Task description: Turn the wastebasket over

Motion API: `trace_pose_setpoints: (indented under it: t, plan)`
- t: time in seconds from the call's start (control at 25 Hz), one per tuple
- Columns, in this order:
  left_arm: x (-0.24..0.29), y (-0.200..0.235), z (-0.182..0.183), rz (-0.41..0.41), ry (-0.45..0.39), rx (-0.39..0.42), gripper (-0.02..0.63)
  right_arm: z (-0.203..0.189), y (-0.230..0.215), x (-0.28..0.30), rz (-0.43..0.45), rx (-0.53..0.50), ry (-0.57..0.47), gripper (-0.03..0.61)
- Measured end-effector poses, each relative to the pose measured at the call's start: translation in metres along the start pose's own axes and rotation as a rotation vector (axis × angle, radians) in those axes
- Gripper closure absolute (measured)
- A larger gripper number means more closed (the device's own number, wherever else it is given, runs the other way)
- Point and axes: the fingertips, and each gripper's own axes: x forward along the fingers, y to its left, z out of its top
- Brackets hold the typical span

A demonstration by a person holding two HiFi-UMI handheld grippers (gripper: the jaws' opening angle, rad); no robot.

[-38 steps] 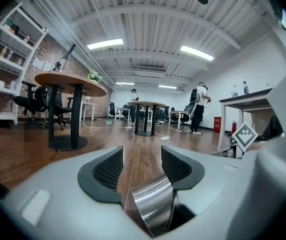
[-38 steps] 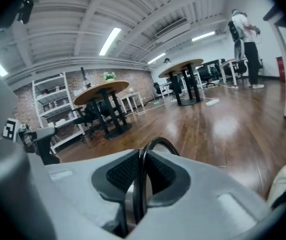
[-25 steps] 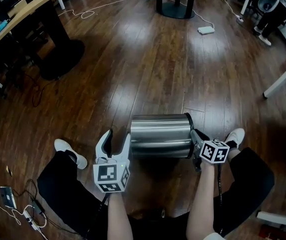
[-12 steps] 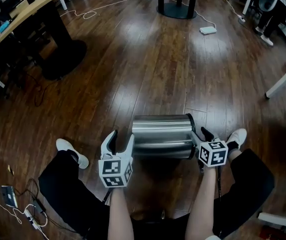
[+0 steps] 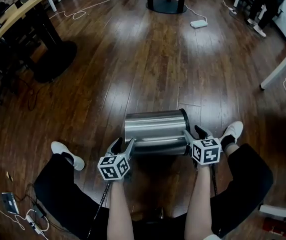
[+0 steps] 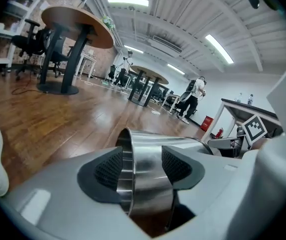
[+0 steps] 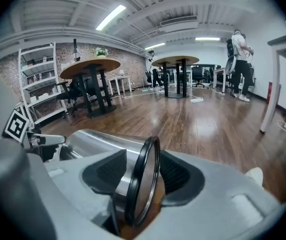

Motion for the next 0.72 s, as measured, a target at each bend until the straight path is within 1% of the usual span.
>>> trace_pose_setpoints:
  t: [0.08,0.16,0.24,0.32,0.36,0.44,0.56,0.68,0.72]
  plan:
    - [0.006,-0.004,-0.007,-0.023,0.027,-0.016,0.334,0.0,-0.002,-0.001,0.004,0.022,-0.011,0.382]
    - [0.011,-0.003,-0.012,-0.031,0.04,-0.05,0.333,0.002,-0.001,0.001,0.009,0.031,-0.022,0.385]
    - [0.013,-0.002,-0.013,-0.042,0.029,-0.097,0.339,0.001,0.003,0.003,0.014,0.033,-0.027,0.427]
    - [0.014,-0.003,-0.013,-0.06,0.012,-0.137,0.364,-0.001,0.003,0.004,0.007,0.038,-0.03,0.509]
    - [0.015,-0.004,-0.013,-0.069,0.008,-0.147,0.388,-0.001,0.001,0.004,0.0,0.043,-0.034,0.526]
    - [0.016,-0.005,-0.013,-0.086,0.007,-0.156,0.394,-0.002,-0.004,0.005,-0.011,0.056,-0.05,0.563]
    - [0.015,-0.003,-0.015,-0.105,0.021,-0.192,0.419,-0.003,-0.006,0.005,-0.018,0.058,-0.072,0.569]
    - [0.011,-0.009,-0.011,-0.131,0.031,-0.211,0.438,-0.002,-0.009,0.005,-0.078,0.035,-0.071,0.572]
    - [0.008,-0.014,-0.005,-0.145,0.025,-0.205,0.45,-0.003,-0.012,0.004,-0.098,0.049,-0.071,0.575]
